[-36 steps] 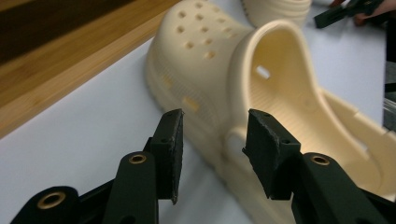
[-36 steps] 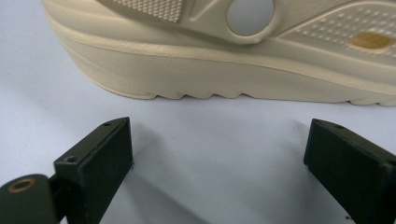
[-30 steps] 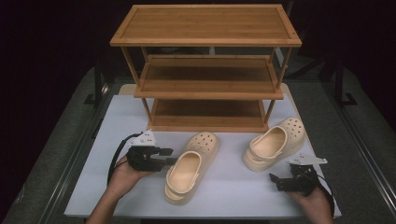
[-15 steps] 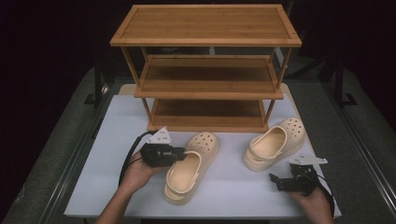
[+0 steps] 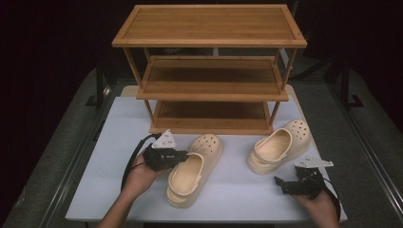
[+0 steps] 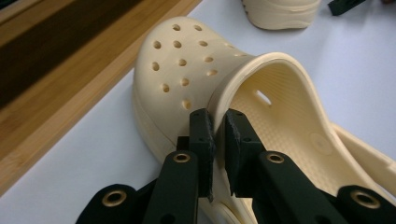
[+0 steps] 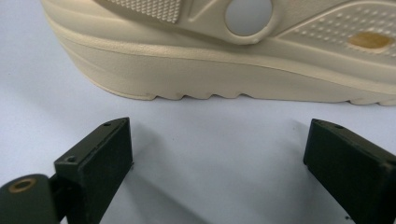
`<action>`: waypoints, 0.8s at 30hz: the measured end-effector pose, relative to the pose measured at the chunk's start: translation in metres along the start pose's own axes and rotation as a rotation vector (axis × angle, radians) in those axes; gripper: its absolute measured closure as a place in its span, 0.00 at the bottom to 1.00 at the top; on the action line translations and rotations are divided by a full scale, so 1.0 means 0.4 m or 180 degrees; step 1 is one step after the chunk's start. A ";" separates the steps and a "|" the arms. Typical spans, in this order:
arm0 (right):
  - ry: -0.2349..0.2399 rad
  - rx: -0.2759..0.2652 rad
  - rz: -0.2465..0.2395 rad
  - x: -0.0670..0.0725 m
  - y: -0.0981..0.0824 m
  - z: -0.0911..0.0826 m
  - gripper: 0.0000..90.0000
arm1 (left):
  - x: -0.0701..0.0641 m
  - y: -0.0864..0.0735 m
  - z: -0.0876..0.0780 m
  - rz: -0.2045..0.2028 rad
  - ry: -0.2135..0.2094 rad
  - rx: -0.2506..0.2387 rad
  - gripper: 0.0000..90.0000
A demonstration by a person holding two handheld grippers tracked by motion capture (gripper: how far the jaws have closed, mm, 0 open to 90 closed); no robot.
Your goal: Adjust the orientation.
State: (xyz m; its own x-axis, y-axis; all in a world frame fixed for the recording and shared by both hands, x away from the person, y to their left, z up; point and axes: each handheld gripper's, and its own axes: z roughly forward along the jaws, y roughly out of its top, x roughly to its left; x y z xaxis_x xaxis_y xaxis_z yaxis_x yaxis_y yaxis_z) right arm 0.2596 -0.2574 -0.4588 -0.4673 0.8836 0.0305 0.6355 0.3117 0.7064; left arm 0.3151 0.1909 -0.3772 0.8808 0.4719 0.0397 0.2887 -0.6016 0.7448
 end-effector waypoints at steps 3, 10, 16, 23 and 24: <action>0.0000 -0.0001 0.0000 0.000 0.000 0.000 0.08 | 0.004 0.000 -0.008 0.0008 0.0087 -0.0033 0.93; 0.0000 0.0001 0.0006 0.000 0.000 0.000 0.08 | 0.015 -0.002 -0.032 -0.0043 0.0149 -0.0114 0.93; 0.0001 0.0002 0.0007 0.000 0.000 0.000 0.08 | 0.035 -0.013 -0.063 -0.0083 0.0226 -0.0153 0.93; 0.0001 0.0000 0.0008 0.000 0.000 0.000 0.08 | 0.068 -0.038 -0.106 -0.0160 0.0333 -0.0201 0.93; 0.0000 -0.0001 0.0007 0.000 0.000 0.000 0.08 | 0.072 -0.043 -0.112 -0.0178 0.0342 -0.0220 0.93</action>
State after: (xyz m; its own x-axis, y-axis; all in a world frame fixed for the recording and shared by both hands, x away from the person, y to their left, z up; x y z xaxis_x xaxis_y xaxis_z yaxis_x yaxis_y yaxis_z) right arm 0.2595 -0.2574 -0.4588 -0.4660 0.8842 0.0321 0.6364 0.3097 0.7065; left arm 0.3188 0.2439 -0.3592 0.8177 0.5719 0.0652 0.3064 -0.5284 0.7918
